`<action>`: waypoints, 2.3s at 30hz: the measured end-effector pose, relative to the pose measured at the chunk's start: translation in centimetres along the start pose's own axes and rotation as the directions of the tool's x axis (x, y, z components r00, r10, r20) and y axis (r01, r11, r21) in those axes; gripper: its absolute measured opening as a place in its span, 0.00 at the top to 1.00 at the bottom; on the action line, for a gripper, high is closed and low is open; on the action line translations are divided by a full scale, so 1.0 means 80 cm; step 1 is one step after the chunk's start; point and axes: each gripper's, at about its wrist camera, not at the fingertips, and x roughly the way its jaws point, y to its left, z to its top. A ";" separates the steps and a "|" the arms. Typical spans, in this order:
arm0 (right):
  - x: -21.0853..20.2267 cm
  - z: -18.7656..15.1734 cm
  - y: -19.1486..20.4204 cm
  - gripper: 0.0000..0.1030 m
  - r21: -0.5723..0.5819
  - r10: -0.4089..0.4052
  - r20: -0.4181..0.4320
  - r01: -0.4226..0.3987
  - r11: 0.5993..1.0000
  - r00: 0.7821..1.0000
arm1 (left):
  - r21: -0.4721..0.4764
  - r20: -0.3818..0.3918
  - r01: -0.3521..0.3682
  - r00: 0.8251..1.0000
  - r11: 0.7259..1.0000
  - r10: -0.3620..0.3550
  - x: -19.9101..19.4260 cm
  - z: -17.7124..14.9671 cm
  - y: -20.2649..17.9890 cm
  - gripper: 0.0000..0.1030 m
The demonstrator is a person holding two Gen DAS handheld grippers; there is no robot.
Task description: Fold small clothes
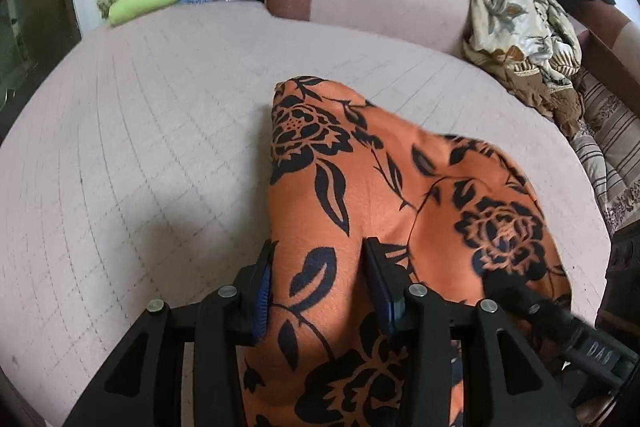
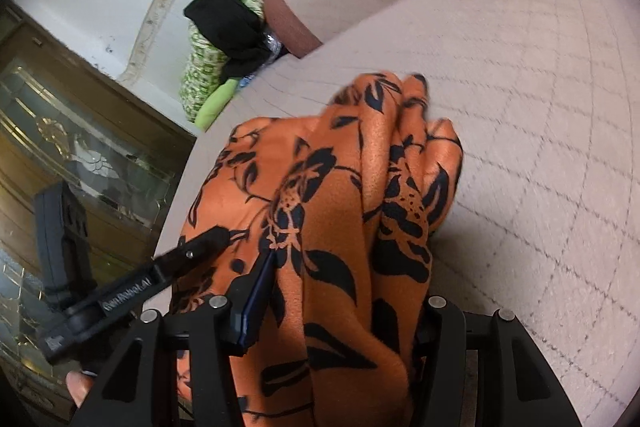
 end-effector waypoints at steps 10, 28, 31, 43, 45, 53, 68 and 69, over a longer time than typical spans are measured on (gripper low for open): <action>0.008 0.004 -0.002 0.46 -0.007 -0.006 -0.016 0.006 1.000 1.000 | 0.121 0.061 -0.117 0.992 0.986 0.111 -0.003 -0.005 -0.024 0.50; 0.013 0.003 -0.004 0.41 0.011 -0.017 -0.031 0.017 1.000 0.999 | 0.167 0.084 -0.149 0.987 0.975 0.137 -0.011 -0.011 -0.024 0.43; 0.012 0.001 -0.006 0.40 0.019 -0.020 -0.029 0.021 1.000 0.999 | 0.156 0.082 -0.151 0.987 0.976 0.139 -0.013 -0.013 -0.020 0.39; -0.002 -0.022 -0.002 0.39 0.020 -0.049 -0.015 0.049 0.999 0.999 | 0.107 0.082 -0.136 0.988 0.985 0.128 -0.031 -0.039 -0.001 0.35; -0.005 -0.026 -0.002 0.39 0.020 -0.053 -0.014 0.053 0.998 0.998 | 0.102 0.083 -0.137 0.988 0.985 0.129 -0.033 -0.043 0.002 0.34; -0.020 -0.040 -0.001 0.38 0.002 -0.079 -0.033 0.079 0.997 0.996 | 0.098 0.065 -0.142 0.988 0.985 0.136 -0.032 -0.063 0.022 0.20; -0.083 0.044 0.062 0.49 -0.201 -0.042 0.072 0.055 0.978 0.997 | -0.024 0.172 -0.072 0.982 0.997 0.075 -0.046 0.032 0.033 0.19; -0.071 0.052 0.069 0.54 -0.201 -0.032 0.064 0.044 0.979 0.997 | -0.021 0.154 -0.070 0.985 0.997 0.073 -0.033 0.042 0.028 0.19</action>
